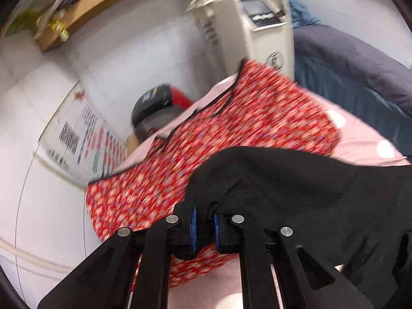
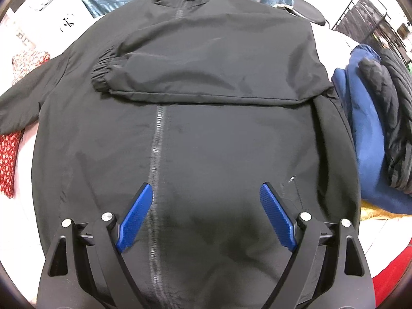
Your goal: Fold large clothes
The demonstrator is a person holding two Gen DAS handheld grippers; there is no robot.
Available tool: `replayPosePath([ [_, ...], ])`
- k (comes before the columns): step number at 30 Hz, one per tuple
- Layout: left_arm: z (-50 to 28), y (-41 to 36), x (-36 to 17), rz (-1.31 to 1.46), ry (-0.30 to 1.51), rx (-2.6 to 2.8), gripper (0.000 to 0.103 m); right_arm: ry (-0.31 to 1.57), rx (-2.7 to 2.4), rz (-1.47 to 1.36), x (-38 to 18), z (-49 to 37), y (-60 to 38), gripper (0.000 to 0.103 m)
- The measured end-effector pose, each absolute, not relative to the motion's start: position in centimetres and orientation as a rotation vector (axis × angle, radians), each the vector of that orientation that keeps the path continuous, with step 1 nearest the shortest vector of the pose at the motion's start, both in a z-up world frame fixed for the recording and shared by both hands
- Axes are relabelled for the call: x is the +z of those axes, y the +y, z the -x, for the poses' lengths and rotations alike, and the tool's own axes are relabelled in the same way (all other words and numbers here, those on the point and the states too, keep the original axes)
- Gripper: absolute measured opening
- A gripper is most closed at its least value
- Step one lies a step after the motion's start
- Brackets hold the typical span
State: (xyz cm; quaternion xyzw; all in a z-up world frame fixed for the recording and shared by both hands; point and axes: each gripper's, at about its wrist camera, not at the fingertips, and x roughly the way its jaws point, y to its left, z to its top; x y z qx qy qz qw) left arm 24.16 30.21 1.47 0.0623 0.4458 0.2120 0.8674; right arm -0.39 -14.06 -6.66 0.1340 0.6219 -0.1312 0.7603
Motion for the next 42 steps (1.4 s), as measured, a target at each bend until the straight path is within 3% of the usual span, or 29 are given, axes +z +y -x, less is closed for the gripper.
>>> replayPosePath([
  [5, -25.3, 20.6, 3.9, -0.265, 0.855, 0.251, 0.009, 1.351, -0.29, -0.333, -7.1, 0.7, -15.4, 0.084],
  [10, -23.9, 4.3, 1.0, -0.544, 0.851, -0.07, 0.012, 1.343, -0.3, -0.366, -7.2, 1.1, -16.6, 0.084],
  [13, -21.6, -4.1, -3.5, -0.674, 0.914, -0.225, 0.027, 1.342, -0.324, -0.389, -7.3, 1.7, -17.6, 0.084],
  [15, -20.2, -7.9, -6.9, -0.728, 1.004, -0.284, 0.063, 1.341, -0.353, -0.402, -7.3, 2.4, -18.6, 0.084],
  [18, -18.1, -11.1, -10.8, -0.798, 1.075, -0.316, 0.071, 1.347, -0.407, -0.438, -7.6, 3.8, -20.3, 0.084],
  [22, -15.6, -12.6, -12.6, -0.967, 0.992, -0.284, 0.082, 1.365, -0.452, -0.478, -8.3, 5.0, -21.8, 0.084],
  [24, -14.6, -12.5, -12.4, -1.03, 0.939, -0.295, 0.097, 1.378, -0.455, -0.489, -8.8, 4.9, -22.2, 0.084],
  [30, -11.2, -10.9, -10.2, -1.153, 0.732, -0.31, 0.097, 1.369, -0.411, -0.47, -8.9, 2.1, -21.6, 0.084],
  [36, -10.9, -6.1, -7.6, -0.876, 0.909, -0.323, 0.097, 1.336, -0.331, -0.387, -7.3, -3.6, -19.6, 0.084],
  [42, -12.5, 3.3, -8.8, -0.597, 1.131, -0.136, 0.097, 1.242, -0.108, -0.162, -4.4, -11.5, -11.8, 0.084],
])
